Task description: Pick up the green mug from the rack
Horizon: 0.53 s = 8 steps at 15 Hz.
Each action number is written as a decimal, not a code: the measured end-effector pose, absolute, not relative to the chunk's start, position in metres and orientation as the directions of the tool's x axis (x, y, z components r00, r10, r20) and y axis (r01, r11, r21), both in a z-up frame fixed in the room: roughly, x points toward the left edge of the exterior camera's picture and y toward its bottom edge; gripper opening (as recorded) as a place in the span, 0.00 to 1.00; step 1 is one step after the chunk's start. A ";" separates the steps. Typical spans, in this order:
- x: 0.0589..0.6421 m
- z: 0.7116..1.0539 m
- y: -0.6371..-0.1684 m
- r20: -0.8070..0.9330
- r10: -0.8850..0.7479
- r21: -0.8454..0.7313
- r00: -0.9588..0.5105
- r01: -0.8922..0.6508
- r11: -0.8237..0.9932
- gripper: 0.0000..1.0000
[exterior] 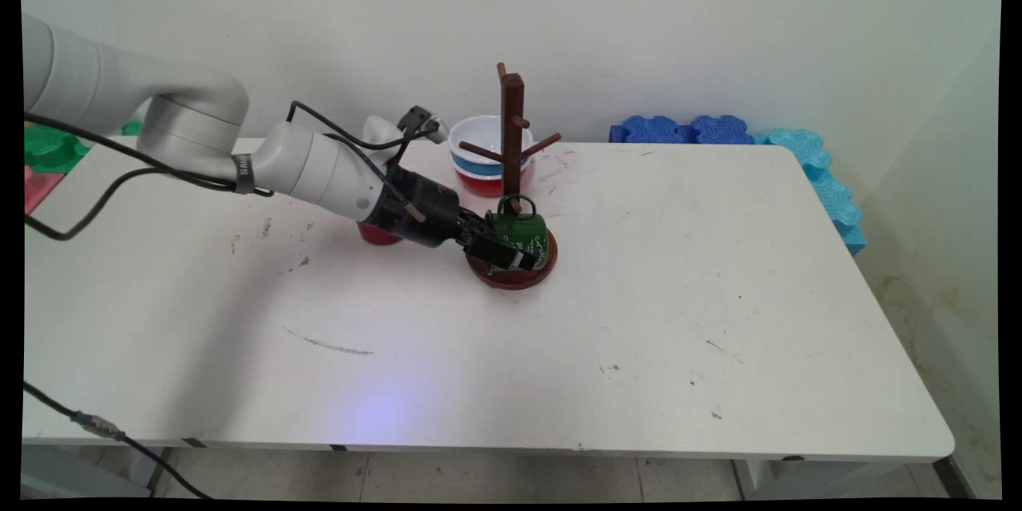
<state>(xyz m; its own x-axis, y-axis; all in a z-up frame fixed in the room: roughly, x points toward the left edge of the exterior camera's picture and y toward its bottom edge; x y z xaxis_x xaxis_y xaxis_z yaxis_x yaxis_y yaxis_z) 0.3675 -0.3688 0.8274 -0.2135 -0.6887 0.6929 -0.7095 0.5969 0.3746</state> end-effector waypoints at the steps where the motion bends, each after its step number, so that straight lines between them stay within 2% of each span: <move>1: 0.367 0.826 -0.370 0.694 -0.687 0.373 -0.215 -0.708 0.599 0.00; 8: 0.362 0.820 -0.375 0.699 -0.679 0.367 -0.224 -0.702 0.610 0.00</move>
